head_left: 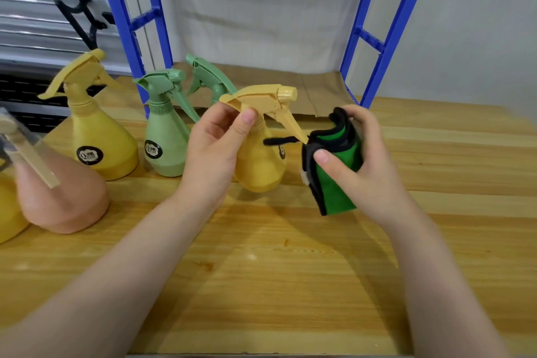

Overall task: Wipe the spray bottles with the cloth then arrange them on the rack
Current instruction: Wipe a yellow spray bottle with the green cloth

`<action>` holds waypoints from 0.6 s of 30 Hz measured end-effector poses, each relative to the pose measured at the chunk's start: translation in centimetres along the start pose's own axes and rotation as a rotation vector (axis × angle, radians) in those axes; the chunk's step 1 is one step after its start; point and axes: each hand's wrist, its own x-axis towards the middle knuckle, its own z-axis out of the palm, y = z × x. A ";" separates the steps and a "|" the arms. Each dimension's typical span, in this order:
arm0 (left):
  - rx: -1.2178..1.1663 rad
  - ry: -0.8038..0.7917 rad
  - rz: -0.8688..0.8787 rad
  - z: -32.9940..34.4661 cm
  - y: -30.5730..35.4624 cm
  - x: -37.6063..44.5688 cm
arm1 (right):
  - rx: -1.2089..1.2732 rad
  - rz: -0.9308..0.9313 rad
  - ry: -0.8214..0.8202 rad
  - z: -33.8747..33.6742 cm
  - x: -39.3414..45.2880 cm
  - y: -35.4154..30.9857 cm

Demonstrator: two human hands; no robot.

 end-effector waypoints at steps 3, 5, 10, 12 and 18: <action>0.015 0.015 -0.011 0.1 0.1 -0.2 | -0.107 -0.085 0.015 -1.4 -1.0 -0.6; 0.060 0.031 -0.024 0.3 0.2 -0.4 | -0.162 -0.171 0.025 -1.8 -1.4 -1.4; 0.205 -0.012 -0.011 0.5 0.3 -0.5 | -0.291 -0.398 0.056 -1.7 -0.5 -4.2; 0.223 -0.024 0.007 0.6 0.2 -0.5 | -0.340 -0.383 0.060 -1.1 0.8 -5.2; 0.162 -0.097 0.001 0.7 0.4 -0.9 | -0.463 -0.271 0.060 1.8 4.4 -5.7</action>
